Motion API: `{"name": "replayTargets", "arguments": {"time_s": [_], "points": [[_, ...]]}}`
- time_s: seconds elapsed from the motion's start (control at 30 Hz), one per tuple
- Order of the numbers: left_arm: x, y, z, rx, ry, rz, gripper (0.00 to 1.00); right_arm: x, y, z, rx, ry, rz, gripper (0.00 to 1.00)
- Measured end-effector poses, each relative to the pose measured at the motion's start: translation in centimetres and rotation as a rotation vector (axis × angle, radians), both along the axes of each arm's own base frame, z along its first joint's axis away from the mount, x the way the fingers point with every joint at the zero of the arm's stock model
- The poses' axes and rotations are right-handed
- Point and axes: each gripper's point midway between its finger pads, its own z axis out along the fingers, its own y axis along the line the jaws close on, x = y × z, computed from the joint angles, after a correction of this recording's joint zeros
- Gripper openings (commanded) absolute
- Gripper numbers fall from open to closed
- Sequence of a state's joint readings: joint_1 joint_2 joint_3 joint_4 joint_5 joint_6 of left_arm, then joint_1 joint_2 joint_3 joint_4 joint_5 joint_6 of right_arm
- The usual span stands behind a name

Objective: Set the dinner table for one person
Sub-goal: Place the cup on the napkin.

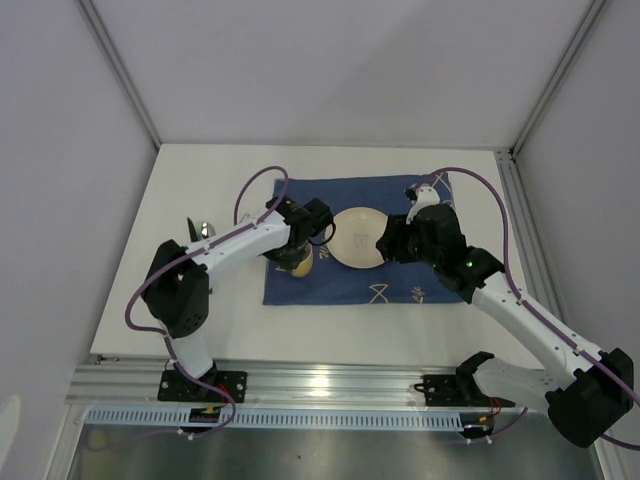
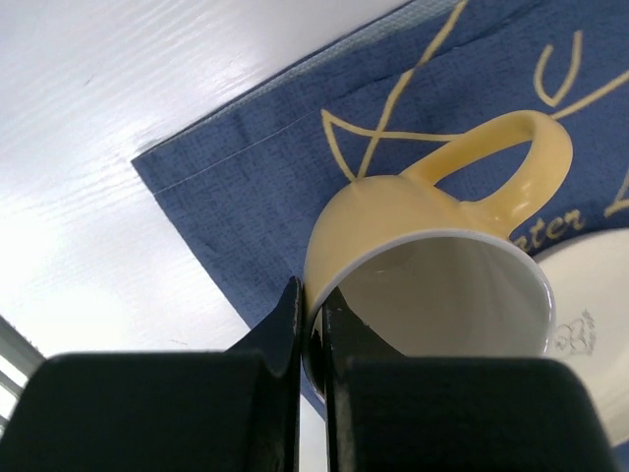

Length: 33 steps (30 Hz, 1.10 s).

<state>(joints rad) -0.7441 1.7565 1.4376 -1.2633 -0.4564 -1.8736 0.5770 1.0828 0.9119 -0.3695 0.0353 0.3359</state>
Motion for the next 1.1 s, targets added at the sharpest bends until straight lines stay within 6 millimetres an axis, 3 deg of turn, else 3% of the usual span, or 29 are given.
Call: {"name": "replayTargets", "arguments": {"time_s": [0.3, 0.47, 0.5, 0.6, 0.63, 0.93, 1.1], "points": [[0.4, -1.8, -2.0, 0.001, 0.091, 0.059, 0.01, -0.5, 0.1, -0.7, -0.008, 0.015, 0.011, 0.54], [0.3, -1.8, -2.0, 0.001, 0.096, 0.051, 0.03, -0.5, 0.1, -0.5, -0.006, 0.011, 0.013, 0.55], [0.3, -1.8, -2.0, 0.002, 0.097, 0.045, 0.08, -0.6, 0.1, -0.5, -0.006, 0.011, 0.013, 0.55], [0.4, -1.9, -2.0, 0.006, 0.1, 0.007, 0.43, -0.6, 0.1, -0.5, -0.006, 0.011, 0.013, 0.56], [0.6, -2.1, -2.0, 0.001, 0.094, -0.013, 0.48, -0.6, 0.2, -0.5, -0.006, 0.011, 0.014, 0.56], [2.0, -3.3, -1.9, -0.026, 0.03, -0.094, 0.79, -0.6, 0.2, -0.5, -0.005, 0.01, 0.015, 0.56], [2.5, -3.1, -1.5, 0.001, 0.004, -0.127, 0.85, -0.7, 0.2, -0.8, -0.006, 0.014, 0.02, 0.57]]}}
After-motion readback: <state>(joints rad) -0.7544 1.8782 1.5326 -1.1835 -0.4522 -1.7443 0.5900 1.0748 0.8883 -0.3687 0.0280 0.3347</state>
